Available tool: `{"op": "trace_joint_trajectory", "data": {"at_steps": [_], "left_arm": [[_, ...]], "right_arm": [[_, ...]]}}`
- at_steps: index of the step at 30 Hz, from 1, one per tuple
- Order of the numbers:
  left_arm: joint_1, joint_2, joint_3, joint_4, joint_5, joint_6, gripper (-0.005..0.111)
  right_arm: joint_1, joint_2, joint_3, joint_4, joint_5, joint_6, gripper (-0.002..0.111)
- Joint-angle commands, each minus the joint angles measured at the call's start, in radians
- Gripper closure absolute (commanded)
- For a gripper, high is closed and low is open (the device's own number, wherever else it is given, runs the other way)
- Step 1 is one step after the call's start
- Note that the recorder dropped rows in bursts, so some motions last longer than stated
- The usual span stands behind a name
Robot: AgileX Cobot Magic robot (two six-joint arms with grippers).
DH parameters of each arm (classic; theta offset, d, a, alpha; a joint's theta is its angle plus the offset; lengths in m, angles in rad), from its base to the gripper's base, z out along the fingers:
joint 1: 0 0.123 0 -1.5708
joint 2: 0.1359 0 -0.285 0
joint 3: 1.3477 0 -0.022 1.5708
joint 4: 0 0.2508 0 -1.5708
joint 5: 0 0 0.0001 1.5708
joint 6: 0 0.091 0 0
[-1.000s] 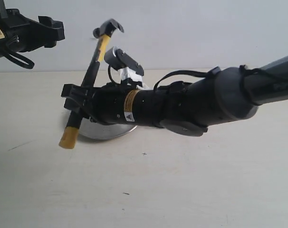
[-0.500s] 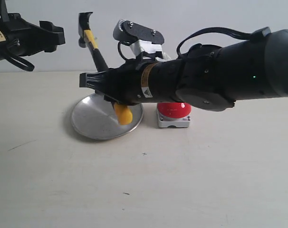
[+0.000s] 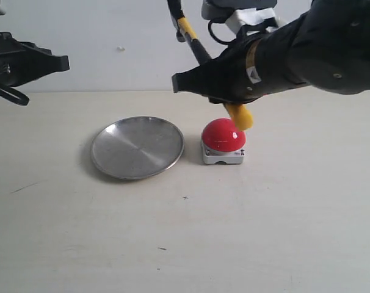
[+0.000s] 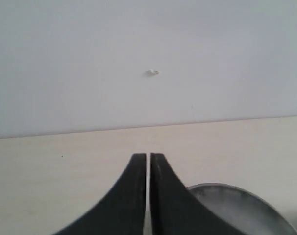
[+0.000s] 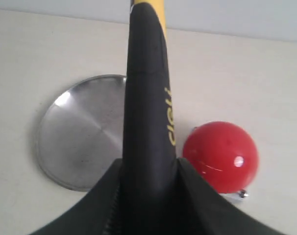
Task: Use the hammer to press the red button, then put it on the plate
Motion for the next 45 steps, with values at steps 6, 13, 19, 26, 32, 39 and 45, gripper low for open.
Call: {"op": "trace_joint_trajectory", "data": {"at_steps": [6, 13, 19, 26, 32, 39, 45], "left_arm": [[0.000, -0.342, 0.272, -0.002, -0.115, -0.001, 0.107], [0.000, -0.719, 0.546, -0.006, -0.119, -0.032, 0.107], [0.000, -0.987, 0.684, -0.005, -0.046, -0.047, 0.107], [0.000, -1.217, 0.812, -0.005, 0.010, -0.060, 0.107], [0.000, -1.348, 0.893, -0.005, 0.127, -0.088, 0.107], [0.000, -1.445, 0.925, -0.005, 0.218, -0.165, 0.107], [0.000, -1.480, 0.925, -0.005, 0.376, -0.179, 0.107]], "right_arm": [[-0.044, -0.229, 0.194, -0.065, -0.029, -0.043, 0.108], [-0.080, -0.271, 0.341, -0.060, -0.117, -0.031, 0.108], [-0.080, -0.269, 0.393, -0.060, -0.218, 0.010, 0.108], [-0.080, -0.269, 0.393, -0.060, -0.217, 0.010, 0.108], [-0.089, -0.269, 0.393, -0.060, -0.239, 0.023, 0.108], [-0.120, -0.215, 0.393, -0.060, -0.223, 0.079, 0.108], [-0.120, -0.140, 0.393, -0.060, -0.239, 0.097, 0.108]]}}
